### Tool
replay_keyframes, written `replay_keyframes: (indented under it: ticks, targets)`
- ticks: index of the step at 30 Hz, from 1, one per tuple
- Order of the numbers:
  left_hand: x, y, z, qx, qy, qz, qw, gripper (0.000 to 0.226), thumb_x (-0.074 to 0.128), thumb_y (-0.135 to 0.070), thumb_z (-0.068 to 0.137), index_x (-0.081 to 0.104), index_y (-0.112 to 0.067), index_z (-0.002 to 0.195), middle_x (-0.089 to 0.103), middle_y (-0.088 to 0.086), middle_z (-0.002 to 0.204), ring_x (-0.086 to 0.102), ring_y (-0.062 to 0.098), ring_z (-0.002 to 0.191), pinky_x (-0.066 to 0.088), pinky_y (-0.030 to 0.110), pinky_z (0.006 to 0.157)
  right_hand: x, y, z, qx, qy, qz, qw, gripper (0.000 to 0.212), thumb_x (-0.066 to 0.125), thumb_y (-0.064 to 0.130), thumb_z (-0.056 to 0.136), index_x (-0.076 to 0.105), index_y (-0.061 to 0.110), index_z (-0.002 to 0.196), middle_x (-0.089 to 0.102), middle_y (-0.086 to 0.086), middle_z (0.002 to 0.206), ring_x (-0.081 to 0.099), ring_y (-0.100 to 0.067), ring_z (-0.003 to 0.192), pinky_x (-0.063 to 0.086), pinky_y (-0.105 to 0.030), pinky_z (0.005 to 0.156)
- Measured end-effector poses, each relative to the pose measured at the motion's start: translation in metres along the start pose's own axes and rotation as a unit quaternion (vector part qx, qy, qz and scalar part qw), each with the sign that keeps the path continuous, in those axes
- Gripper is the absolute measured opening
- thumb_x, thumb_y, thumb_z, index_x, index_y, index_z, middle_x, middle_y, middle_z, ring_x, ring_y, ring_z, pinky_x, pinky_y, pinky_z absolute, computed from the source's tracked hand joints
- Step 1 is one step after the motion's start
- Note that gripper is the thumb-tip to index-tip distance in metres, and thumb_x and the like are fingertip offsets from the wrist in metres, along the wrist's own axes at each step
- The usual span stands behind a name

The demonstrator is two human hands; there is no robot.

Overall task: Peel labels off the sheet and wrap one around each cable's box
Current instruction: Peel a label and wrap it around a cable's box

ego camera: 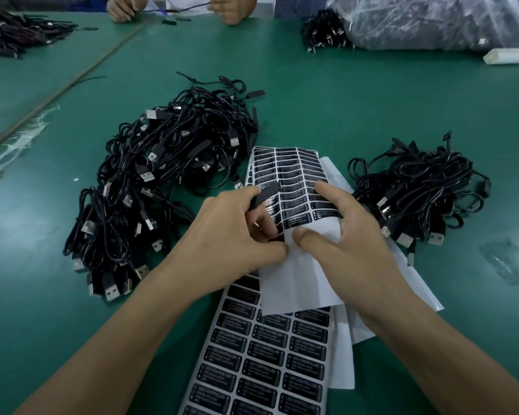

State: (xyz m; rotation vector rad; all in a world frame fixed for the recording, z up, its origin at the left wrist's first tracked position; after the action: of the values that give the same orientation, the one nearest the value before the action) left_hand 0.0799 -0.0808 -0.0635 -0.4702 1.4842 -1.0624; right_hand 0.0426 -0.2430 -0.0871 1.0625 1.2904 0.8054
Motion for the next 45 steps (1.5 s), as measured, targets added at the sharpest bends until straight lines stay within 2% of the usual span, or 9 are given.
replay_keyframes:
  ticks: [5,12,18,23,29,32,36,39,45]
  targets:
    - [0.001,0.001,0.0,0.005,0.001,-0.004,1.0,0.03,0.086,-0.023,0.065,0.06,-0.013,0.076,0.072,-0.01,0.073,0.068,0.006,0.06,0.058,0.029,0.056,0.0,-0.003,-0.001,-0.002,-0.001,0.002,1.0,0.067,0.07,0.022,0.088,0.041,0.041,0.145,0.056,0.02,0.137,0.051,-0.007,0.13,0.043,-0.042,0.109]
    - [0.002,0.003,0.0,-0.005,0.0,-0.001,1.0,0.03,0.087,-0.018,0.069,0.061,-0.008,0.079,0.074,-0.012,0.072,0.071,0.005,0.063,0.061,0.03,0.058,0.001,-0.001,0.0,-0.004,0.006,-0.017,1.0,0.069,0.072,0.024,0.089,0.039,0.04,0.148,0.053,0.021,0.14,0.048,-0.004,0.131,0.04,-0.04,0.112]
    - [0.004,0.005,-0.001,-0.018,0.0,0.001,1.0,0.029,0.081,-0.013,0.07,0.053,-0.005,0.073,0.074,-0.014,0.071,0.071,0.011,0.065,0.059,0.046,0.061,0.002,0.003,-0.001,-0.015,0.003,-0.034,0.999,0.07,0.072,0.024,0.089,0.038,0.037,0.149,0.051,0.023,0.141,0.047,0.001,0.13,0.039,-0.034,0.113]
    - [0.001,0.007,0.0,-0.04,0.012,-0.06,0.997,0.047,0.077,-0.016,0.066,0.03,-0.018,0.067,0.076,0.0,0.073,0.069,0.04,0.081,0.054,0.063,0.071,0.002,0.004,-0.001,-0.013,0.004,-0.019,1.0,0.069,0.072,0.022,0.089,0.04,0.039,0.147,0.052,0.036,0.124,0.048,0.013,0.121,0.039,-0.017,0.1]
    - [-0.002,0.009,0.002,-0.043,0.002,-0.08,0.996,0.045,0.075,-0.017,0.067,0.03,-0.022,0.067,0.074,0.012,0.075,0.069,0.042,0.085,0.053,0.065,0.078,0.0,0.001,-0.001,-0.011,-0.004,0.017,1.0,0.065,0.071,0.02,0.09,0.041,0.041,0.144,0.051,0.028,0.133,0.049,0.007,0.122,0.041,-0.021,0.102]
    - [-0.006,0.007,0.002,-0.054,-0.026,-0.072,0.996,0.042,0.071,-0.017,0.063,0.03,-0.027,0.063,0.069,0.024,0.077,0.069,0.042,0.082,0.053,0.062,0.075,-0.001,0.002,-0.002,-0.025,-0.002,-0.006,1.0,0.066,0.069,0.022,0.09,0.039,0.044,0.144,0.049,0.031,0.136,0.045,0.017,0.118,0.039,-0.012,0.087]
    - [-0.018,0.006,0.003,-0.061,-0.092,-0.129,0.985,0.042,0.067,-0.012,0.061,0.028,-0.027,0.061,0.053,0.028,0.066,0.054,0.021,0.063,0.056,0.047,0.071,-0.002,0.002,-0.006,-0.038,-0.016,-0.078,0.996,0.07,0.069,0.035,0.087,0.031,0.05,0.145,0.048,0.027,0.135,0.043,0.0,0.126,0.036,-0.026,0.093]
    - [-0.025,0.001,0.002,-0.033,-0.149,-0.158,0.976,0.046,0.067,-0.005,0.066,0.027,-0.028,0.057,0.037,0.019,0.063,0.047,0.022,0.068,0.049,0.03,0.069,0.001,0.006,-0.012,-0.036,0.005,-0.167,0.985,0.075,0.066,0.052,0.084,0.019,0.058,0.143,0.057,0.02,0.104,0.054,0.008,0.09,0.039,-0.019,0.07]
    - [-0.022,0.005,0.002,-0.037,-0.165,-0.176,0.97,0.056,0.067,0.013,0.076,0.025,-0.02,0.06,0.057,0.015,0.056,0.065,0.015,0.057,0.047,0.014,0.05,-0.002,0.021,-0.022,-0.059,0.027,-0.427,0.902,0.089,0.034,0.091,0.069,0.006,0.055,0.145,0.058,0.008,0.081,0.055,-0.021,0.089,0.045,-0.038,0.073]
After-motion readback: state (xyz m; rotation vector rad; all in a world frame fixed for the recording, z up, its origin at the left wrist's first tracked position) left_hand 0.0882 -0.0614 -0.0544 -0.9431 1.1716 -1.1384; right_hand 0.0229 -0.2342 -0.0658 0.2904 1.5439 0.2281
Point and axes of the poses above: each hand's wrist, its own z-axis towards the middle knuckle, its own x-axis out of the palm, y = z × x, the point moved 5 cm from there along z, towards the middle knuckle
